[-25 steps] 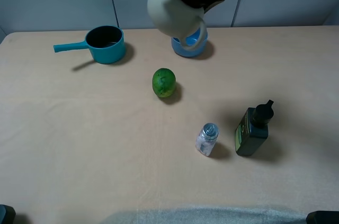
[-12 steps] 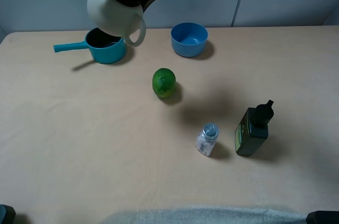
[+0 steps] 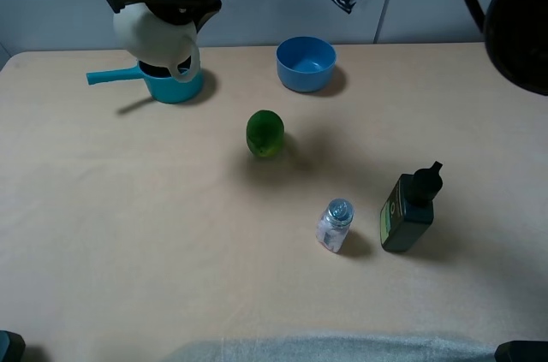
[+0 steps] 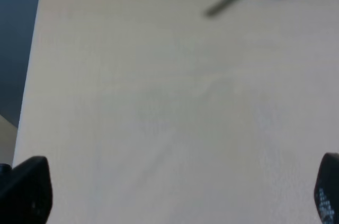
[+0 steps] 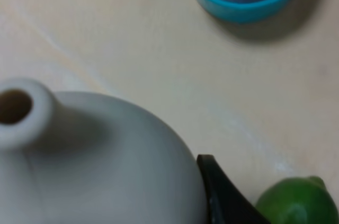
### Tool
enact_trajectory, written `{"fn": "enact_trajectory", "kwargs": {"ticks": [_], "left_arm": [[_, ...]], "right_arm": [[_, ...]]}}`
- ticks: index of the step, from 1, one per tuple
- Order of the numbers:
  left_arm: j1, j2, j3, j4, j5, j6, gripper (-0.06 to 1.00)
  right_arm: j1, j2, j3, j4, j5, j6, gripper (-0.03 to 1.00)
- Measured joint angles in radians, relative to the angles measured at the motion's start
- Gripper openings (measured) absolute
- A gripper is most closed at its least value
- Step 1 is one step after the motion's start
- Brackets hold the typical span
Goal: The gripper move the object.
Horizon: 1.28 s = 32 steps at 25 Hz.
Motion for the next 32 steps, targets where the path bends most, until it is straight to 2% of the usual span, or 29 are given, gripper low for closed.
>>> {"fn": "enact_trajectory", "kwargs": {"ticks": [15,32], "left_arm": [[0.0,0.0,0.0,0.0,0.0,0.0,0.99],[0.0,0.0,0.0,0.013,0.0,0.0,0.99]], "right_arm": [[0.0,0.108,-0.011,0.029,-0.236,-0.031,0.07],[0.024,0.229,-0.011,0.047,-0.459,-0.075,0.07]]}}
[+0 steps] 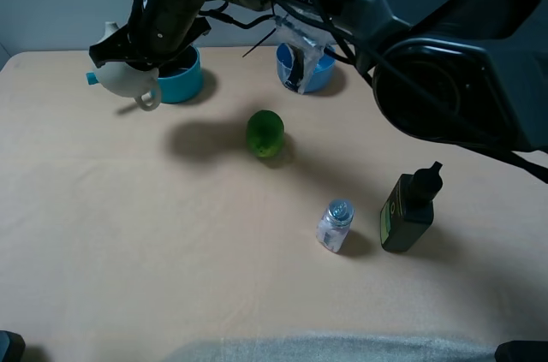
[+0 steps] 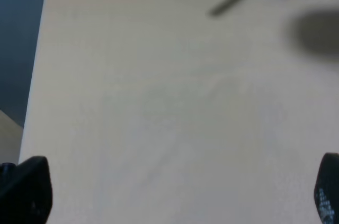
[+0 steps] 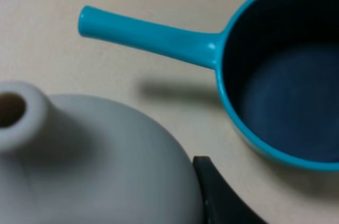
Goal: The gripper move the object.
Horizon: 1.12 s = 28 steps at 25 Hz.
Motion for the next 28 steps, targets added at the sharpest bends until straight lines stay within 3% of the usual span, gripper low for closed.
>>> {"fn": "enact_trajectory", "kwargs": {"ticks": [13,28], "left_arm": [[0.0,0.0,0.0,0.006,-0.001,0.0,0.99],[0.0,0.0,0.0,0.048,-0.003,0.0,0.99]], "right_arm": [[0.002,0.074,0.0,-0.054,-0.103,-0.025,0.07],[0.002,0.135,0.001,-0.071,-0.12,-0.025,0.07]]}}
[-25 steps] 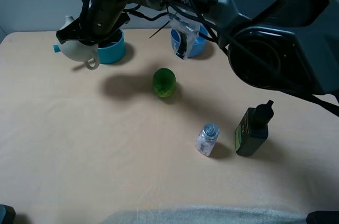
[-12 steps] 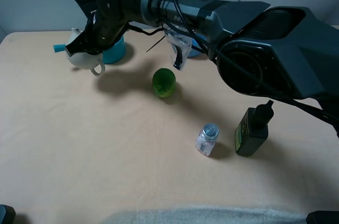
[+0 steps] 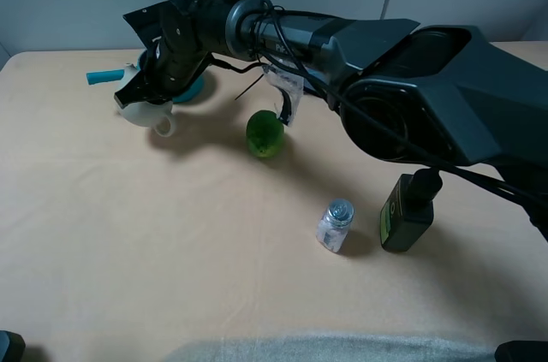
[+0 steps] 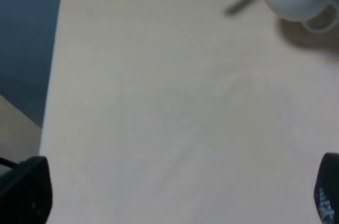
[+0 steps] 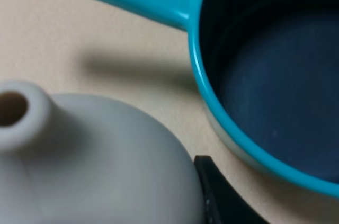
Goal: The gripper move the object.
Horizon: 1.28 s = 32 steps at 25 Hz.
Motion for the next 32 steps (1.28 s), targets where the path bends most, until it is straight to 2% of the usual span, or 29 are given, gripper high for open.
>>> {"fn": "enact_trajectory", "kwargs": {"ticks": [12,15,27,32], "left_arm": [[0.0,0.0,0.0,0.012,-0.001,0.0,0.99],[0.0,0.0,0.0,0.012,-0.001,0.0,0.99],[0.0,0.0,0.0,0.012,-0.001,0.0,0.99],[0.0,0.0,0.0,0.012,-0.001,0.0,0.99]], "right_arm": [[0.0,0.002,0.0,0.011,-0.001,-0.005,0.08],[0.0,0.002,0.0,0.021,-0.003,-0.018,0.15],[0.0,0.002,0.0,0.038,-0.015,-0.026,0.62],[0.0,0.002,0.0,0.038,-0.015,-0.026,0.69]]}}
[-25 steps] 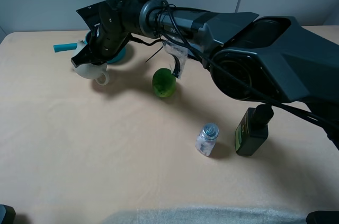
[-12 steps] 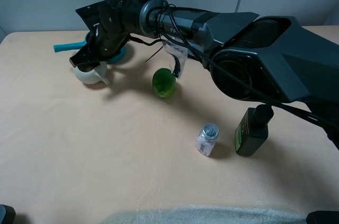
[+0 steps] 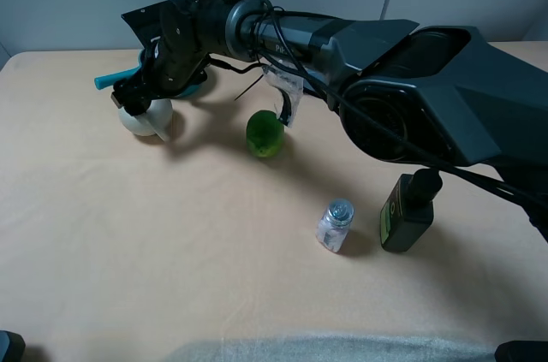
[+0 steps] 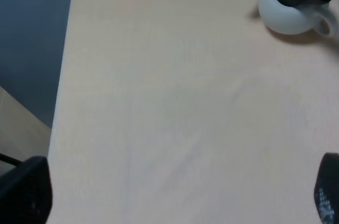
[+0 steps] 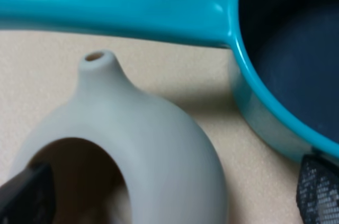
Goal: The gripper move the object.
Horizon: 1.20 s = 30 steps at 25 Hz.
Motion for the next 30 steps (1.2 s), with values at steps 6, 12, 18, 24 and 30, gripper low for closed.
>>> {"fn": "enact_trajectory", "kwargs": {"ticks": [6,12,18,24,30], "left_arm": [[0.0,0.0,0.0,0.0,-0.001,0.0,0.99],[0.0,0.0,0.0,0.0,-0.004,0.0,0.99],[0.0,0.0,0.0,0.0,-0.006,0.0,0.99],[0.0,0.0,0.0,0.001,-0.006,0.0,0.99],[0.0,0.0,0.0,0.001,-0.006,0.0,0.99]], "right_arm": [[0.0,0.0,0.0,0.0,0.001,0.0,0.69],[0.0,-0.005,0.0,0.007,0.025,0.0,0.69],[0.0,-0.008,-0.001,0.022,0.086,0.0,0.69],[0.0,-0.031,-0.001,0.03,0.106,0.0,0.69],[0.0,-0.045,-0.001,0.043,0.114,0.0,0.69]]}}
